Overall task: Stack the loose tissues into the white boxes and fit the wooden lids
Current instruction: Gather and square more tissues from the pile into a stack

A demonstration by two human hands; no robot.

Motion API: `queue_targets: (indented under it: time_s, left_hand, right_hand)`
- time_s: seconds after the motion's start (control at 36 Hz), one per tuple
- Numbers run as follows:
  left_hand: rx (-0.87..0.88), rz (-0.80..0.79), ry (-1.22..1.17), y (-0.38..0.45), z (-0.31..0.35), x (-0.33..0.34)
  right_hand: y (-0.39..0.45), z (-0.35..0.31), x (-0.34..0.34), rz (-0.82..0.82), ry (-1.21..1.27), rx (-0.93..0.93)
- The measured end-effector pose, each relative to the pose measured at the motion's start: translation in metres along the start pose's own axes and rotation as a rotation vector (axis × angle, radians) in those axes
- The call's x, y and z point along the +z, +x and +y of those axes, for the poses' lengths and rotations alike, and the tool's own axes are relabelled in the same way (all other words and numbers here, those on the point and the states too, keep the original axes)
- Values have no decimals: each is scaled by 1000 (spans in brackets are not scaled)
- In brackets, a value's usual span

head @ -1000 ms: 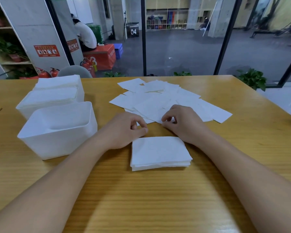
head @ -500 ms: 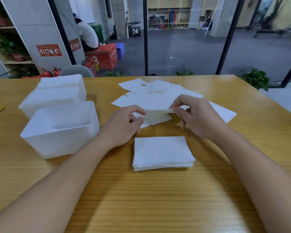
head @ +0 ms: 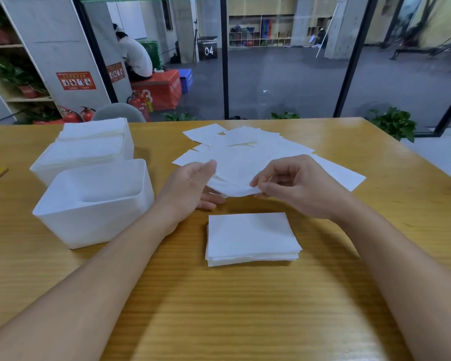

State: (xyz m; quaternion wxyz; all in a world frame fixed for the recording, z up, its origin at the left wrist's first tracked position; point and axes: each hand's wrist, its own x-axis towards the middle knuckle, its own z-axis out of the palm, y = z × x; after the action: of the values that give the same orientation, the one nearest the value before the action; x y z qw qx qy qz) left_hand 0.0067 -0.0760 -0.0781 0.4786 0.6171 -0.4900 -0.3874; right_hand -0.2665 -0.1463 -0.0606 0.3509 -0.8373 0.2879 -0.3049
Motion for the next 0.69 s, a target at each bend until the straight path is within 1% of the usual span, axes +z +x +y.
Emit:
queue_targets:
  time_s: [0.06,0.14,0.19,0.28,0.33,0.39,0.53,0.69]
  left_hand:
    - [-10,-11,-42,0,-1,-1]
    - [-11,-13,-78,-1,-2,-3]
    - [-32,-52,-107,0,-1,-6]
    - [-71,-162,-174,1,0,-10]
    - [-49,-197,-148,1,1,-11]
    - [3,-195,-97,1,0,-11]
    - [117,-214,3,-3,1,-7]
    - [163,-259,29,-7,1,-3]
  right_hand:
    - [0,0,-1,-5,-10,3]
    - [1,0,-5,-7,3,60]
    - [2,1,-8,44,-32,80]
    - [5,6,-10,148,-82,121]
    - [6,11,-9,174,-123,138]
    - [6,15,-5,157,-201,135]
    - [8,17,5,37,-320,117]
    - [8,20,12,56,-333,36]
